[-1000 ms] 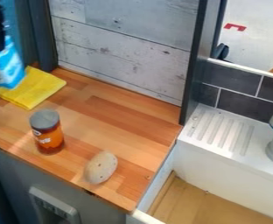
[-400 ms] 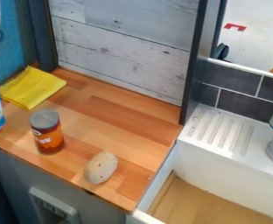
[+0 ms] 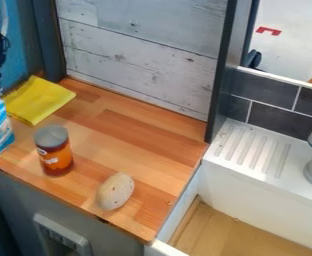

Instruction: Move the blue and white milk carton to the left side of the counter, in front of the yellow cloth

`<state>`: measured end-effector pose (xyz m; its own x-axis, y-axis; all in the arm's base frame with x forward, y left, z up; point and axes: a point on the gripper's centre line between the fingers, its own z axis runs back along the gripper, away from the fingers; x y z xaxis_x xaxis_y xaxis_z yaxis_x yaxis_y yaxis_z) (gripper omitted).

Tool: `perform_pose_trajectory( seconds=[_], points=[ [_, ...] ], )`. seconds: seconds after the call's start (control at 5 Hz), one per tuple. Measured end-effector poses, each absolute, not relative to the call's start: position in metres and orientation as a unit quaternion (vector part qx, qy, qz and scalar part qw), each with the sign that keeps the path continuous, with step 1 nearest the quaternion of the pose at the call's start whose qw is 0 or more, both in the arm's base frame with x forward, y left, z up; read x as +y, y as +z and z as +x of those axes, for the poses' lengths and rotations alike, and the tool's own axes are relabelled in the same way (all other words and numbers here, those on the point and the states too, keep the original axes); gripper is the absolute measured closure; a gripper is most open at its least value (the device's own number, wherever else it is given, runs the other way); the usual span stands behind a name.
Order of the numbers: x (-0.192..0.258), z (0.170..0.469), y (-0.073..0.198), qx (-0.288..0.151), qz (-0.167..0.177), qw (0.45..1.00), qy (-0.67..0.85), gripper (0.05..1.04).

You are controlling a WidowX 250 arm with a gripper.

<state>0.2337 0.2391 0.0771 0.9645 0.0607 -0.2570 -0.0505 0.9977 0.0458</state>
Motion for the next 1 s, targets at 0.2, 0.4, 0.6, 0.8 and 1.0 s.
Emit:
perform_pose_trajectory(
  seconds=[0.2,0.4,0.6,0.8,1.0],
  points=[
    [0.248,0.236,0.076,0.128,0.027,0.991,0.033,0.224],
    [0.254,0.238,0.073,0.128,0.026,0.991,0.039,0.173],
    [0.257,0.235,0.071,0.147,0.022,0.988,0.048,0.117],
    [0.257,0.229,0.073,0.144,-0.010,0.988,0.049,0.084],
    [0.251,0.227,0.095,0.115,-0.041,0.991,0.054,0.084]
  ],
)
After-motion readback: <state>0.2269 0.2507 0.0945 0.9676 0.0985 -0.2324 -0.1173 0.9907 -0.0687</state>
